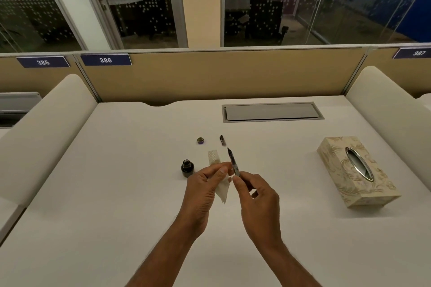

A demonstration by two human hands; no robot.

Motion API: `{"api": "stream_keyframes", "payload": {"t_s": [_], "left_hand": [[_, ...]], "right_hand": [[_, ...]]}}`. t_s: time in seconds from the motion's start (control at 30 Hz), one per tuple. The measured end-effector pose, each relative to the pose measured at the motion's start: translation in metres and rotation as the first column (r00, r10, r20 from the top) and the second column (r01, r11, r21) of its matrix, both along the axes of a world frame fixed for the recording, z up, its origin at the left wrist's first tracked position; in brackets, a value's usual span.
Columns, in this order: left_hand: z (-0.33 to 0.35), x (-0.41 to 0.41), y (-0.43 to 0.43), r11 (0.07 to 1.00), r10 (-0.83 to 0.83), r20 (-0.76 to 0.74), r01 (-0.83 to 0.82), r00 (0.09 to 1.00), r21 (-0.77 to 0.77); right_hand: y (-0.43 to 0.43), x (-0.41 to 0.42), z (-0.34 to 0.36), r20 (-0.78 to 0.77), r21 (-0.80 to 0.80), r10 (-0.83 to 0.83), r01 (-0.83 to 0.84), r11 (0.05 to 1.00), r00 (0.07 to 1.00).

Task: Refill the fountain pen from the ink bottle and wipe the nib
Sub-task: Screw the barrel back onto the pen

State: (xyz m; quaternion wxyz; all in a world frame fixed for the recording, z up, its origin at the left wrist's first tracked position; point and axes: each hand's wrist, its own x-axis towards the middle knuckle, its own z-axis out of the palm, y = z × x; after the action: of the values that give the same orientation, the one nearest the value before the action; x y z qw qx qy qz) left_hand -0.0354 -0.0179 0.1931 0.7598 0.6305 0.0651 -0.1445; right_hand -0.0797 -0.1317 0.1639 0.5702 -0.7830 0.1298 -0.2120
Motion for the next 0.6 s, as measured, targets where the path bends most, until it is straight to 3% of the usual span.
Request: {"api": "stream_keyframes", "payload": {"t_s": [0.2,0.6], "left_hand": [[-0.033,0.001,0.009,0.988,-0.034,0.012,0.032,0.999,0.150],[-0.080,0.005,0.014,0.977,0.116,-0.040,-0.107,0.992,0.185]], "right_hand": [[-0.008,0.015,-0.036,-0.059,0.059,-0.039,0.043,0.997,0.997],[-0.006,0.042,-0.120,-0.243,-0.108,-0.122,0.099,0.989,0.962]]}}
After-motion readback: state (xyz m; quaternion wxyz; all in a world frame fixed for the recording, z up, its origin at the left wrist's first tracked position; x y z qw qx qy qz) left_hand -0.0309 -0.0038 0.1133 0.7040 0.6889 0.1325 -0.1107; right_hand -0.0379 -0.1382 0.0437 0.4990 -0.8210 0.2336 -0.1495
